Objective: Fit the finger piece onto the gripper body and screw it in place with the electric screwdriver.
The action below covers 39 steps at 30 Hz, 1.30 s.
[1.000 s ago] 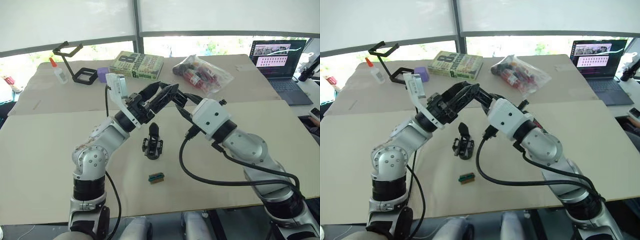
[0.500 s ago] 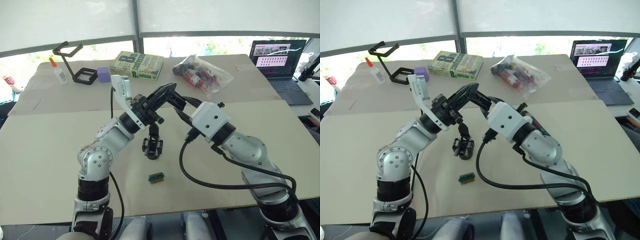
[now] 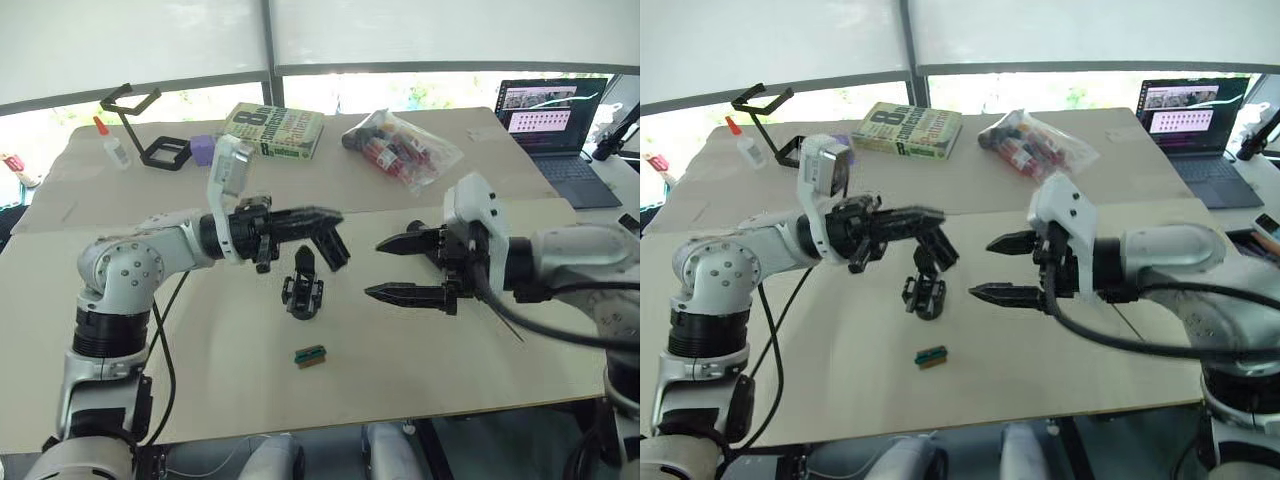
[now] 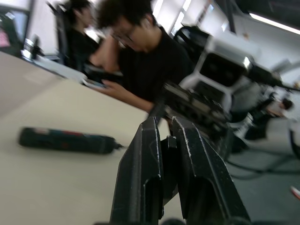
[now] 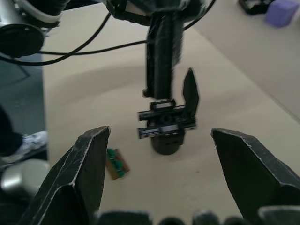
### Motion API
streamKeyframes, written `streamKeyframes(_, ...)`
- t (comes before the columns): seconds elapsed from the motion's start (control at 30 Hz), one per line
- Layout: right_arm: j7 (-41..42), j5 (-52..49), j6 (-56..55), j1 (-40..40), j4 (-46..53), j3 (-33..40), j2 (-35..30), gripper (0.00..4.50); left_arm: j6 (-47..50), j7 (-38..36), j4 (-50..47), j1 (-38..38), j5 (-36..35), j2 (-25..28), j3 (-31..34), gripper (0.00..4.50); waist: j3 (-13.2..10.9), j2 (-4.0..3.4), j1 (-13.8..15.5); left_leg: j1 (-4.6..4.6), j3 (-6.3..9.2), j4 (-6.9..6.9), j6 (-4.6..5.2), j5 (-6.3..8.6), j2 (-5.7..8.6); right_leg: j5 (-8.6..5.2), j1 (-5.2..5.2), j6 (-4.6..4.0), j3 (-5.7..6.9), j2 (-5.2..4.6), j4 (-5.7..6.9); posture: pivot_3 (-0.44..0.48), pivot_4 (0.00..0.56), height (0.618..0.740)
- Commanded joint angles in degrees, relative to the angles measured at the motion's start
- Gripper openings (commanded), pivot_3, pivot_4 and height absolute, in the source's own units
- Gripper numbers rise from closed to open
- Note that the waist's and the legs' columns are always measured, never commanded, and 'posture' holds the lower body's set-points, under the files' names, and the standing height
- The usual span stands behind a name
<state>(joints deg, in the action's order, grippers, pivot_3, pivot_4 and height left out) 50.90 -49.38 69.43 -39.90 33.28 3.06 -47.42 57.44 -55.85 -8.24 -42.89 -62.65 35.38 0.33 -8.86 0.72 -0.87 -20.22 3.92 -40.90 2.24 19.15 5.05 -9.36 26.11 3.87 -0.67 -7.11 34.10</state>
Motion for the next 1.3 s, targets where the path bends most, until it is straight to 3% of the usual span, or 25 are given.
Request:
streamKeyframes(0.03,-2.13,-5.01,6.49,-3.92,-1.17,-1.44,1.45,3.82,1.21,-4.52,-0.76,-2.24,1.30,0.68,-2.35,0.00,0.00,0.00,0.10,-0.01,0.00,0.01,0.00,0.00,-0.01,0.00,0.01,0.00,0.00,-0.01,-0.02,0.000,0.150,0.740)
streamKeyframes(0.2,-5.58,-9.00,10.78,-5.53,-2.15,-3.15,5.83,3.82,1.62,-1.79,-2.79,-1.80,2.65,-3.36,-4.33,0.00,0.00,0.01,0.35,-0.08,0.05,-0.01,-0.01,0.00,0.01,0.01,0.06,0.01,0.03,-0.08,0.00,0.000,0.150,0.740)
streamKeyframes(0.6,-9.07,-10.93,14.92,-7.88,-3.02,-5.50,7.22,3.82,4.26,-3.53,-4.55,-1.44,4.15,-2.94,-5.99,0.00,0.00,0.00,0.15,-0.10,0.05,-0.03,-0.03,-0.02,0.04,0.02,0.11,0.02,0.04,-0.10,0.04,0.000,0.150,0.740)
streamKeyframes(0.7,-9.69,-12.51,16.07,-8.30,-2.80,-4.72,7.15,3.03,4.37,-3.60,-4.62,-1.38,4.54,-2.89,-5.98,0.00,0.00,0.00,0.15,-0.11,0.05,-0.02,-0.02,-0.01,0.05,0.02,0.12,0.02,0.05,-0.11,0.04,0.000,0.150,0.740)
streamKeyframes(0.93,-11.17,-13.98,16.63,-9.37,-3.24,-4.42,7.23,0.57,6.03,-3.53,-5.65,-0.94,3.94,-3.04,-6.03,0.00,0.00,0.00,0.12,-0.10,0.05,-0.04,-0.03,-0.01,0.04,0.02,0.11,0.02,0.04,-0.11,0.04,0.000,0.150,0.740)
streamKeyframes(0.97,-11.19,-13.98,16.43,-9.69,-3.55,-4.56,7.40,0.37,6.16,-3.77,-5.82,-0.88,4.03,-2.92,-6.26,0.00,0.00,0.00,0.12,-0.10,0.05,-0.04,-0.03,-0.01,0.04,0.02,0.11,0.02,0.04,-0.11,0.04,0.000,0.150,0.740)
streamKeyframes(1.13,-10.30,-13.92,14.84,-9.13,-3.69,-5.21,7.39,0.38,5.04,-5.15,-6.39,-0.27,3.29,-3.57,-5.73,0.00,0.00,0.00,0.14,-0.11,0.05,-0.03,-0.02,-0.01,0.04,0.02,0.11,0.02,0.05,-0.11,0.04,0.000,0.150,0.740)
streamKeyframes(1.3,-8.18,-12.75,9.10,-4.51,-1.79,-4.52,7.09,0.38,-1.37,-4.94,-4.00,0.83,6.66,-3.90,-2.17,2.31,0.00,0.01,0.16,-0.11,0.05,-0.04,-0.03,-0.01,0.04,0.02,0.11,0.02,0.06,-0.11,0.03,0.000,0.150,0.740)
